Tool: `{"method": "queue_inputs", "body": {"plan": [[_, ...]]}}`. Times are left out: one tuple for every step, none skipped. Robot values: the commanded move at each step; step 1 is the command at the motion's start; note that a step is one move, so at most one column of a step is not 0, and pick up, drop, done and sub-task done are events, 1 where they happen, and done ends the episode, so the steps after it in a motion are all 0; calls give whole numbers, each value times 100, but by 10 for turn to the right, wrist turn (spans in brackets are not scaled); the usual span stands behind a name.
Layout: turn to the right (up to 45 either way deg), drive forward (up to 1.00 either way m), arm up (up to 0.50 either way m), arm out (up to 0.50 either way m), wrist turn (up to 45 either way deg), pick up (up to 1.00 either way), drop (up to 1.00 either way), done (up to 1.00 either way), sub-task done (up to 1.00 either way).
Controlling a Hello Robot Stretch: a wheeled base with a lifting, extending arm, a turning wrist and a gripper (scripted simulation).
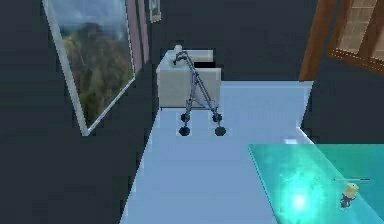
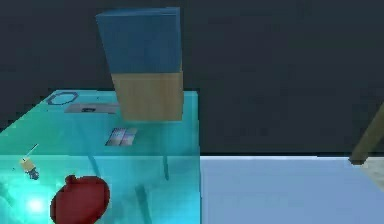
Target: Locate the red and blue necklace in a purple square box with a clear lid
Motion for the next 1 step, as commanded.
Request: {"method": "queue_inputs", "body": {"plan": [[0, 100, 0, 0, 0, 0, 0, 0, 0]]}}
